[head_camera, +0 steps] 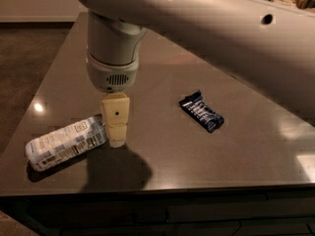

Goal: Place blue plastic bottle upright

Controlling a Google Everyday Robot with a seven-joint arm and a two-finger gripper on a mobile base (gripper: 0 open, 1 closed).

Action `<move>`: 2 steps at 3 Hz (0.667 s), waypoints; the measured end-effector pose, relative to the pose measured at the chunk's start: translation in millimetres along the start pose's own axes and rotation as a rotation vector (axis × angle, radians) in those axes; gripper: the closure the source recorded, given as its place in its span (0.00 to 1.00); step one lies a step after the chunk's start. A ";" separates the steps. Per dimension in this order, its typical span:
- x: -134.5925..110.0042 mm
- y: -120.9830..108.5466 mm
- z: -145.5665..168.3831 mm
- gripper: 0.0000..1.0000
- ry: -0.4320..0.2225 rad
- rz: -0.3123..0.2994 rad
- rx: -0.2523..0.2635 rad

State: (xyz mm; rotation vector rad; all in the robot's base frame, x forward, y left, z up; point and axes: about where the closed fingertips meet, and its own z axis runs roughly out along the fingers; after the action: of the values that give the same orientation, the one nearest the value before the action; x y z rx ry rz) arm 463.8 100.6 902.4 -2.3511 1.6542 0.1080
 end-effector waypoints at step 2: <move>-36.7 16.0 42.8 0.00 0.067 -0.134 -0.077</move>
Offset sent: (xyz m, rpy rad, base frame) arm -0.0372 0.0593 -0.0560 -0.1571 0.0345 0.2069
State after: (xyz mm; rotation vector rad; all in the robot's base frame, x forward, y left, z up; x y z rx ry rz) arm 440.0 140.1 866.1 -2.5414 1.5423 0.0685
